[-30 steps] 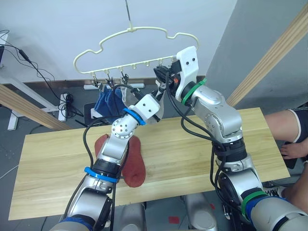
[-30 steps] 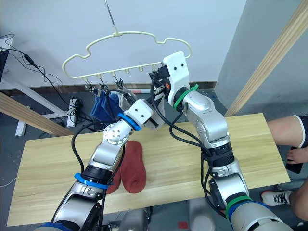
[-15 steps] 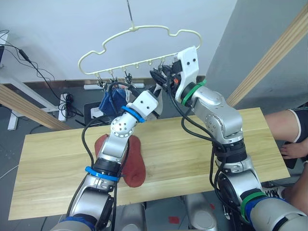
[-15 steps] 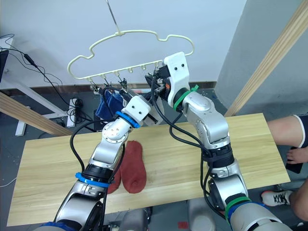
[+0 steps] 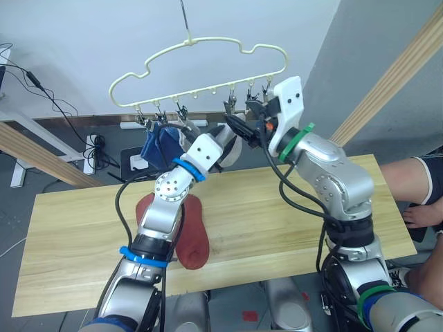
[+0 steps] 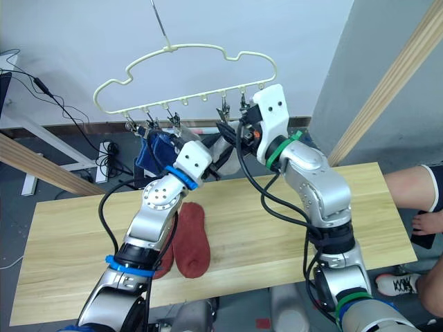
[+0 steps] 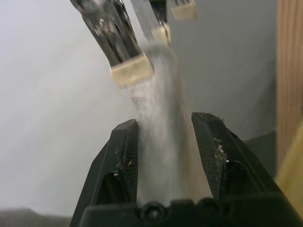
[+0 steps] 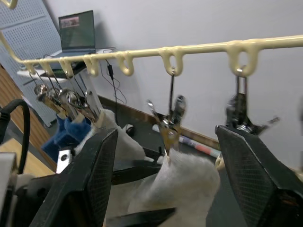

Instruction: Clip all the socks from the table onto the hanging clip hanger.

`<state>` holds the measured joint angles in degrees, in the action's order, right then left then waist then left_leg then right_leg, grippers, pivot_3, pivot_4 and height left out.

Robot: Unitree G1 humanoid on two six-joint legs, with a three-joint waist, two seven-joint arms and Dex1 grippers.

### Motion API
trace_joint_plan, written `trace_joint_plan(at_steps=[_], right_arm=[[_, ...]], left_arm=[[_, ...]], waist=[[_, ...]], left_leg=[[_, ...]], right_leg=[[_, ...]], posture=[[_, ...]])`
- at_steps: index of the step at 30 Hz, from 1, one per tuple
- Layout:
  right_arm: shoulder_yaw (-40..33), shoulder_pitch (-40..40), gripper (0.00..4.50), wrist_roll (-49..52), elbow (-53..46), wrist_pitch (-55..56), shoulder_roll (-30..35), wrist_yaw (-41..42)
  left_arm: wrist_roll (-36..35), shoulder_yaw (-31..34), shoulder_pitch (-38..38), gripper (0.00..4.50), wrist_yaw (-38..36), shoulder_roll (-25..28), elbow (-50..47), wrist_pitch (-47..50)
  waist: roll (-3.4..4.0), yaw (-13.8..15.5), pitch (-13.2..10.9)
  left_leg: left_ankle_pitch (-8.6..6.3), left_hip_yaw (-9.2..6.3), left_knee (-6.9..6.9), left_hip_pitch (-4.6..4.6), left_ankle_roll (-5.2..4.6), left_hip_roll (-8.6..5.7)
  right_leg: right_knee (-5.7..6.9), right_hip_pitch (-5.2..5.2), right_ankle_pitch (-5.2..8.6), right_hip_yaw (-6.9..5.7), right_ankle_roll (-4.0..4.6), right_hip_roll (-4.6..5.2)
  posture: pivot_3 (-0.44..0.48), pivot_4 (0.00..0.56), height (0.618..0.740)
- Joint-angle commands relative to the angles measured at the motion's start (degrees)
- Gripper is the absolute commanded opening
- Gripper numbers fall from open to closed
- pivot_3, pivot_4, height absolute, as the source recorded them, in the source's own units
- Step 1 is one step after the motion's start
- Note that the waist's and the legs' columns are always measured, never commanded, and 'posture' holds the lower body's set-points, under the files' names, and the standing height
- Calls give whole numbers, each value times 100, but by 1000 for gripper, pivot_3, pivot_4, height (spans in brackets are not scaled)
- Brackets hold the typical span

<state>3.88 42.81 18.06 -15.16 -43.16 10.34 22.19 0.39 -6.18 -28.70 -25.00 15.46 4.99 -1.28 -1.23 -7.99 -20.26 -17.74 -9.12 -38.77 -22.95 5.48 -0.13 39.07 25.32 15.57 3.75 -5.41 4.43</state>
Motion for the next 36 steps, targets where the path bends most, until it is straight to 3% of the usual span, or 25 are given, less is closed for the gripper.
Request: trace_joint_plan(at_steps=[1,8,14,26,30,36], right_arm=[[88,-236,3427,-24,-647,187,283,166],[-41,-521,3427,-312,-791,551,421,-156],[-89,-452,3427,-278,-628,631,309,-233],[-12,-282,3427,-334,-308,694,40,-308],[-6,-240,2585,-348,-251,710,-24,-355],[-12,-172,2585,-378,-160,732,-57,-407]], left_arm=[[-711,293,300,1870,-589,314,-919,486],[-2627,1007,723,1870,-1980,1520,-2241,2069],[-3598,1558,452,1870,-2191,2268,-2620,3183],[-3818,1653,172,1870,-1927,2337,-2670,3478],[-3851,1644,94,1908,-1959,2366,-2652,3490],[-3856,1623,46,1908,-2005,2434,-2688,3508]], waist=[[0,-2,0],[0,5,0],[2,7,-1],[3,15,-2],[3,19,-2],[3,17,-2]], left_leg=[[0,0,0,0,0,1],[-2,0,0,2,-4,1],[-10,-2,0,2,-19,1],[-2,-1,3,2,-3,1],[-1,-1,3,1,-1,1],[0,-1,3,2,-1,1]], right_leg=[[0,0,0,0,0,0],[4,-1,0,0,0,0],[1,-3,0,-1,0,-1],[-1,-1,0,-2,0,-1],[-1,-1,0,-2,0,-1],[-1,-1,0,-1,0,-1]], posture=[[-136,372,740],[-130,369,740],[-112,368,740],[-107,368,740],[-108,368,740],[-105,368,740]])
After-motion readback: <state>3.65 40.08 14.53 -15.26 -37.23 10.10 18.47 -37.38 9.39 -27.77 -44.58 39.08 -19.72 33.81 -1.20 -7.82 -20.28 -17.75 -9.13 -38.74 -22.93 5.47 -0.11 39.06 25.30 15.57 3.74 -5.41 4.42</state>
